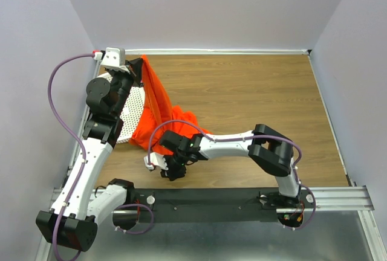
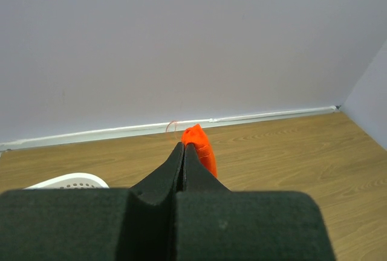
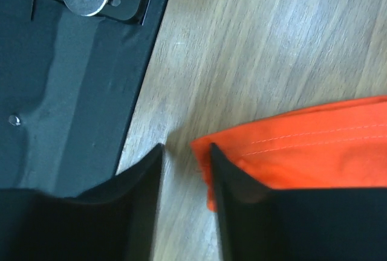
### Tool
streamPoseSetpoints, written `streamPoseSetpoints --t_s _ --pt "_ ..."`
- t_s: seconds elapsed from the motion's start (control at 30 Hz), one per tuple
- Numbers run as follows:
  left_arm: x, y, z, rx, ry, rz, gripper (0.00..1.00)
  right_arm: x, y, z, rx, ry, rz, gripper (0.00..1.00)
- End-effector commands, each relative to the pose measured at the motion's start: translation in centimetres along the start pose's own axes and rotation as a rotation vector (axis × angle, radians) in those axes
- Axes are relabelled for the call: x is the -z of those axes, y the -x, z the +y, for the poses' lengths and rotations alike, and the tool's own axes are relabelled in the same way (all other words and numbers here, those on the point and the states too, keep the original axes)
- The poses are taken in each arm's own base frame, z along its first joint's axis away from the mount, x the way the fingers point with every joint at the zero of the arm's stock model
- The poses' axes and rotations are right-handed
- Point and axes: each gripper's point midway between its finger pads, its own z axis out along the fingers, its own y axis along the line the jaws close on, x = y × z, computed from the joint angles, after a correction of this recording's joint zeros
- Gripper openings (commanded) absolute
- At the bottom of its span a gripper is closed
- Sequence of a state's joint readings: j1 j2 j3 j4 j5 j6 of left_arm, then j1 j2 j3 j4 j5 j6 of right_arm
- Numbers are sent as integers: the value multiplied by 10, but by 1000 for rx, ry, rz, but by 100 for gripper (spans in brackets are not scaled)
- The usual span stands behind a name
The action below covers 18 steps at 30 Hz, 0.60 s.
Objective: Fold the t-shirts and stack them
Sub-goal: Flatten the tshirt out
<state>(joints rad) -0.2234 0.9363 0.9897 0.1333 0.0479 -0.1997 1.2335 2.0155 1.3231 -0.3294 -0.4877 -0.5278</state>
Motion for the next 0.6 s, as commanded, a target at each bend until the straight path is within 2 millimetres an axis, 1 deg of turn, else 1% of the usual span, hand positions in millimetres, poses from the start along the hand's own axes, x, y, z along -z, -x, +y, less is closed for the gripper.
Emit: streamPoseSetpoints --t_s 0.0,0.1,0.2,0.27,0.37,0.4,0.47,0.57 --pt "4 12 -5 -21 -30 -47 0 -2 -21 -5 3 -27 73 51" --pt "5 11 -5 -21 -32 -45 0 1 -20 -5 37 -25 68 58" --pt "5 12 -5 -22 -35 -46 0 1 -24 -5 51 -25 77 59" --pt "4 11 -5 -22 -38 -44 0 3 -22 -4 60 -23 70 59" --pt "4 10 -5 -23 -38 -43 0 12 -7 -2 90 -21 29 56" --pt "5 11 -6 -24 -39 -44 0 17 1 -2 105 -27 9 55" --pt "5 11 -6 -24 -41 -44 0 21 8 -4 112 -37 -4 53" --pt "4 9 -6 -20 -43 -40 0 21 8 -11 118 -61 7 47"
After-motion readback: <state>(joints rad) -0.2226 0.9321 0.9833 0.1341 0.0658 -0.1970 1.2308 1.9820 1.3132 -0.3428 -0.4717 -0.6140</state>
